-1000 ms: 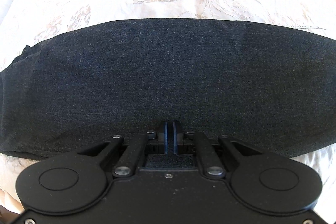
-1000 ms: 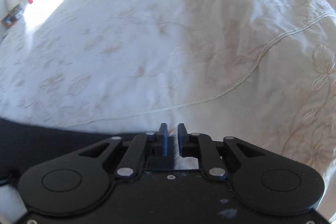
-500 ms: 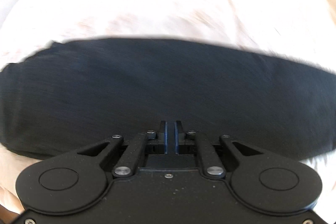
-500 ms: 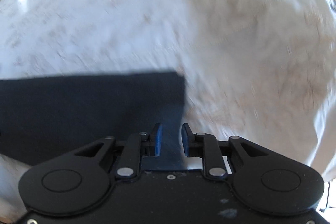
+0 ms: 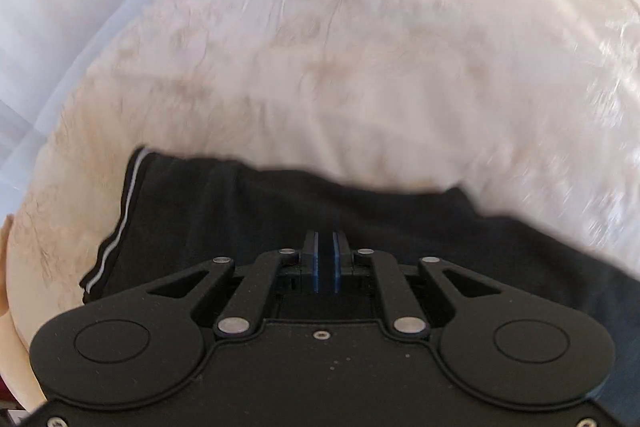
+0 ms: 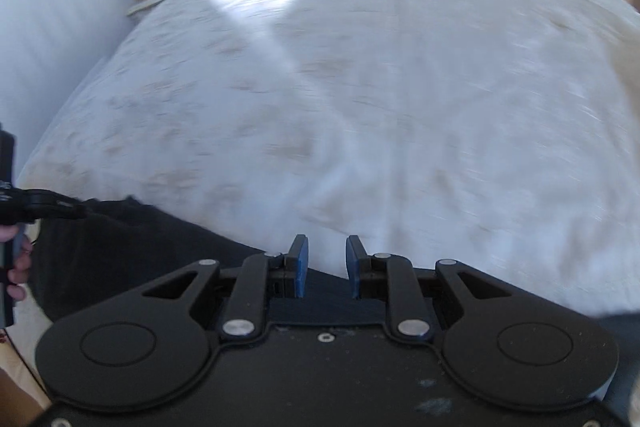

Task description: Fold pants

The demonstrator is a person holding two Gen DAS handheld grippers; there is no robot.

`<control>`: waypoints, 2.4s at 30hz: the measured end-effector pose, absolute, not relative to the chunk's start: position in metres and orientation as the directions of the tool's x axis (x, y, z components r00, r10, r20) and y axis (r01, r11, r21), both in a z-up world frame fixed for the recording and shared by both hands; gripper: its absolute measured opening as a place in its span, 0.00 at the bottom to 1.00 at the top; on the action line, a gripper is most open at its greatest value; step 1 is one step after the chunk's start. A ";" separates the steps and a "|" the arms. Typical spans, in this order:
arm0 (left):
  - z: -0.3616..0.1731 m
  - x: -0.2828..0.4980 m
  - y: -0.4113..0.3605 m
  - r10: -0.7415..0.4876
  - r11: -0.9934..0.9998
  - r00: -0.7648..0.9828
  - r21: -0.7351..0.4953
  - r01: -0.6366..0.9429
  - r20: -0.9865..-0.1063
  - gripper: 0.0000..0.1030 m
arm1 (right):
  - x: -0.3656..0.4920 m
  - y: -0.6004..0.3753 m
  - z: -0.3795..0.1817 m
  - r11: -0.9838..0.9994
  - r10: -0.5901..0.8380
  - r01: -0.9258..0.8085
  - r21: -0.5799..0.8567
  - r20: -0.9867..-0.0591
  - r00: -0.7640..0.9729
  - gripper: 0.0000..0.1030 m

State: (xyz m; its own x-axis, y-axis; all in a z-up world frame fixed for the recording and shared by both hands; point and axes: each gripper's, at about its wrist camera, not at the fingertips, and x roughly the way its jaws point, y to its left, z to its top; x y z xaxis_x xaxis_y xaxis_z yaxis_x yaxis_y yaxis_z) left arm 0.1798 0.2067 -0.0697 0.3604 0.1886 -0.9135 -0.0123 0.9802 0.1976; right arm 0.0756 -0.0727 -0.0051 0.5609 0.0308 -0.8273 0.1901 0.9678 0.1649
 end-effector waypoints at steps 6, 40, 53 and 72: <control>-0.107 0.134 0.230 0.198 0.962 0.320 0.247 0.120 -0.927 0.16 | 0.157 0.016 -0.018 0.979 0.156 0.024 0.202 -0.822 0.547 0.23; -0.117 0.127 0.284 0.001 0.997 0.327 0.024 0.067 -0.945 0.16 | 0.275 0.139 -0.124 0.857 0.463 -0.315 0.409 -0.878 0.121 0.33; -0.100 0.125 0.281 0.015 0.997 0.344 0.042 0.072 -0.939 0.17 | 0.334 0.100 -0.102 0.802 0.551 -0.013 0.597 -0.731 0.402 0.09; -0.077 0.108 0.337 0.133 0.991 0.328 0.126 -0.044 -0.935 0.16 | 0.307 0.159 -0.133 0.963 0.166 -0.258 0.081 -0.930 0.328 0.05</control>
